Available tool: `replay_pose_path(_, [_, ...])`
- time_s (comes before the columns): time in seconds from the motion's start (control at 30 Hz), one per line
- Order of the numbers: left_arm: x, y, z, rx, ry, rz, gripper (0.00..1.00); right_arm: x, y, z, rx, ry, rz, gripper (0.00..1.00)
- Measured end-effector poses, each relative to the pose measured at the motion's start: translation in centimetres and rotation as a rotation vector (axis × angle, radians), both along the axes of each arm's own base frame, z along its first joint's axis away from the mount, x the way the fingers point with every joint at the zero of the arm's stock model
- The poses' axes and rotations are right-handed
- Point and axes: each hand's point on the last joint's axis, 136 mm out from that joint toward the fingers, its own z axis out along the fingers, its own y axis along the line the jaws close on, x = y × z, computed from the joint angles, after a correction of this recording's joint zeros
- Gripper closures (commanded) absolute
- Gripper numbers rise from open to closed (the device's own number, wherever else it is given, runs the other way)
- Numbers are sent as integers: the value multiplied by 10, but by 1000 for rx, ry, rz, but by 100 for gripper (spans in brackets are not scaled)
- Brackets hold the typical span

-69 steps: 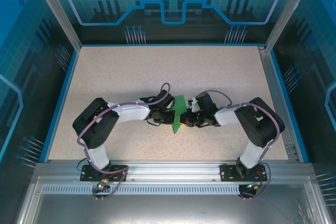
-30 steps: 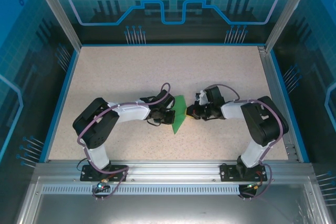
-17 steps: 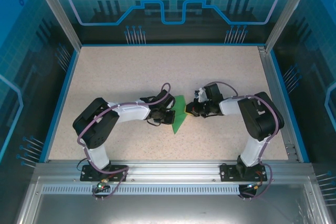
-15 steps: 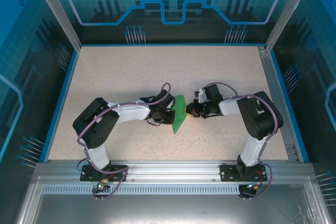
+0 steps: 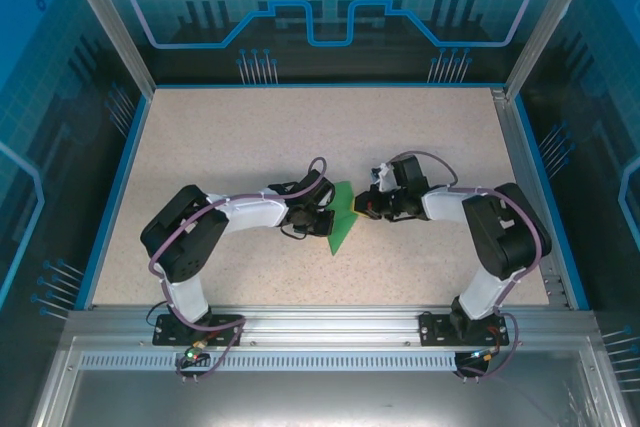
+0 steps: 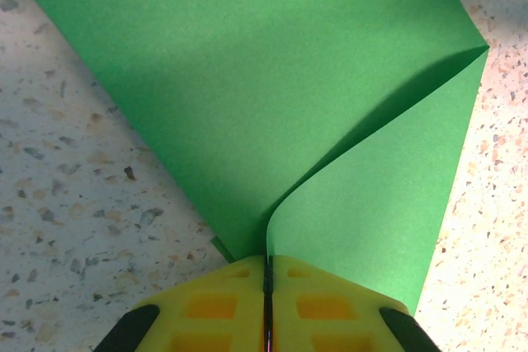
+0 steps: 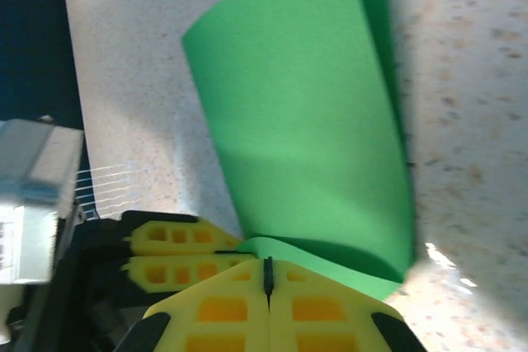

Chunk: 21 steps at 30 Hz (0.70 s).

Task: Fold a paper plane with a square sheet of paper (pick it up from the middle)
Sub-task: Third fold the triangle at the center of the table.

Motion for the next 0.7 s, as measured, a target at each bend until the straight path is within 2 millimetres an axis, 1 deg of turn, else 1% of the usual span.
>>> replay_pose_path(0.1, [0, 0, 0, 1, 1, -1, 88, -4, 9, 0, 1, 0, 26, 97])
replay_pose_path(0.17, [0, 0, 0, 4, 3, -3, 88, -7, 13, -5, -4, 12, 39, 97])
replay_pose_path(0.33, [0, 0, 1, 8, 6, -3, 88, -13, 12, -29, -33, 73, 41, 98])
replay_pose_path(0.4, [0, 0, 1, 8, 5, -4, 88, -15, 10, -36, -44, 89, 39, 98])
replay_pose_path(0.7, [-1, 0, 3, 25, 6, -12, 88, -15, 11, -37, -43, 89, 46, 98])
